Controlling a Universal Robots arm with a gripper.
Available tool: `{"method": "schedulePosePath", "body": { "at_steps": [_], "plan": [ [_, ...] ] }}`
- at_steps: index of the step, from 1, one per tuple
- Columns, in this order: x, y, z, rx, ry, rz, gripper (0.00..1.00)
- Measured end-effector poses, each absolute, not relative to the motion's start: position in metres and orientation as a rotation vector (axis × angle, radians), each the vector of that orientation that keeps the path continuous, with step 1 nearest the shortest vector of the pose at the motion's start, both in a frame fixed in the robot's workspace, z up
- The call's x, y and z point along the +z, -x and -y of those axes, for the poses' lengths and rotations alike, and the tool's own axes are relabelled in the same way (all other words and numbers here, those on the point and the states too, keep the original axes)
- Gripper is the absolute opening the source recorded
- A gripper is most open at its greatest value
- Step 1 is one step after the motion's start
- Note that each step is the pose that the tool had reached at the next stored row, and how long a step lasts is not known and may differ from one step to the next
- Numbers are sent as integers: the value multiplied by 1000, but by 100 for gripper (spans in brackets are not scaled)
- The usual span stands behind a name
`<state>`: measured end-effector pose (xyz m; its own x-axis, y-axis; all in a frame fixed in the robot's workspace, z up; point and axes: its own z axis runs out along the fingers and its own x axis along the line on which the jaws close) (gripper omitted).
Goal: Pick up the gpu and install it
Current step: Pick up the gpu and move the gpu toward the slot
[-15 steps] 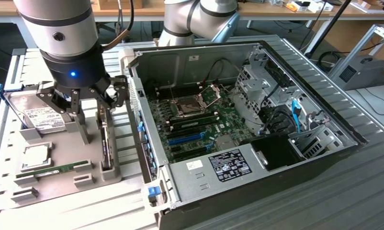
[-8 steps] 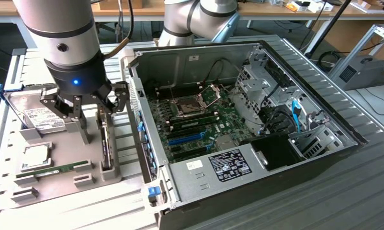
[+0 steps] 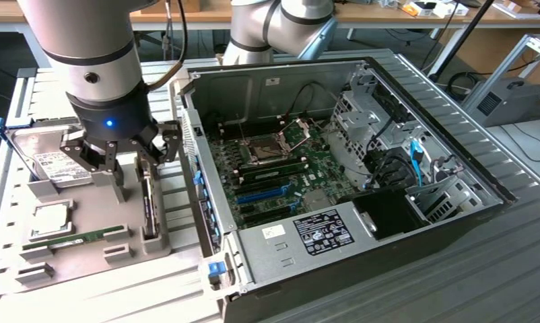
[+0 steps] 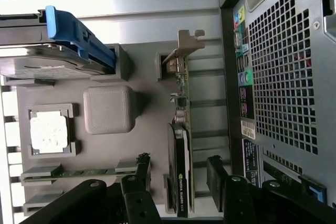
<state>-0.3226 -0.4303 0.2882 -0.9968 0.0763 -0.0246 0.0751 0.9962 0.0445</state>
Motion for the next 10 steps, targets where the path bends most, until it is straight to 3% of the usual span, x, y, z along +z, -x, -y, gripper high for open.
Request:
{"method": "schedulePosePath", "body": {
  "at_steps": [10],
  "plan": [
    [287,319,430,68,-118,-3113,56]
  ]
}}
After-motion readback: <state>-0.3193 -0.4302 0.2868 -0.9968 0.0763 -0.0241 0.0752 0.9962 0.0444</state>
